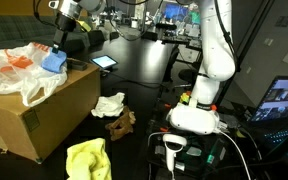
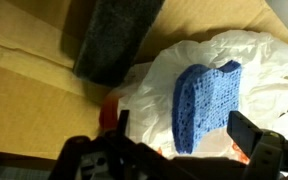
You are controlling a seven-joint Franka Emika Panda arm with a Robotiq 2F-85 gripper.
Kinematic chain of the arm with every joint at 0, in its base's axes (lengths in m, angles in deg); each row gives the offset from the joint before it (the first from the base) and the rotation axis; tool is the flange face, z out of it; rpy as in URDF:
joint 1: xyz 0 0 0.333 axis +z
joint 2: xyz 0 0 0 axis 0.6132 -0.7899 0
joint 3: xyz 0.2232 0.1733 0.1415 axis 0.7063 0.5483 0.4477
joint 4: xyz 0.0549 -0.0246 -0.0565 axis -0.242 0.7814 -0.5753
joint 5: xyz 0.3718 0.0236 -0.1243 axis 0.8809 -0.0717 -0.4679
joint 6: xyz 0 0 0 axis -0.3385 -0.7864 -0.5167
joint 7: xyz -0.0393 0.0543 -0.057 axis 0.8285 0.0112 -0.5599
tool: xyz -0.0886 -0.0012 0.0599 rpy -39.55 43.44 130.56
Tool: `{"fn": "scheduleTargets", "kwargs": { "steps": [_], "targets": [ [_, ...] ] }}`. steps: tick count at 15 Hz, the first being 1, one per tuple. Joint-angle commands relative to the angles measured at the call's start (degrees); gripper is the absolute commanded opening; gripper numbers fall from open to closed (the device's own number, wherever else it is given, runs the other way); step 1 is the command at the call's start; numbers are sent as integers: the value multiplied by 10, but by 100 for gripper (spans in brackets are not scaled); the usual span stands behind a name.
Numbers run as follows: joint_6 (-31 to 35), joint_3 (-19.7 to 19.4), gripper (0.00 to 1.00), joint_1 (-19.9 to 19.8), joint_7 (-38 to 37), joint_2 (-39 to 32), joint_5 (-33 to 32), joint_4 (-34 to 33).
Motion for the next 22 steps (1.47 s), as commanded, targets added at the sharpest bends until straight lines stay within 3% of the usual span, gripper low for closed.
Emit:
{"fn": "scheduleTargets", "kwargs": {
  "steps": [1,5,6,7,13,17,22],
  "targets": [
    [19,-9,100,20,-32,-25,-29,-18],
    [23,-9,100,17,-50,-37,-41,-18],
    [24,-9,94,16,-51,-39,-42,-18],
    [26,-9,74,14,-52,-39,-42,-18],
    [35,-6,27,0,-33,-19,-34,-8],
    [41,1,2,-13,6,15,-24,6],
    [79,1,3,-35,62,71,20,43]
  ]
}}
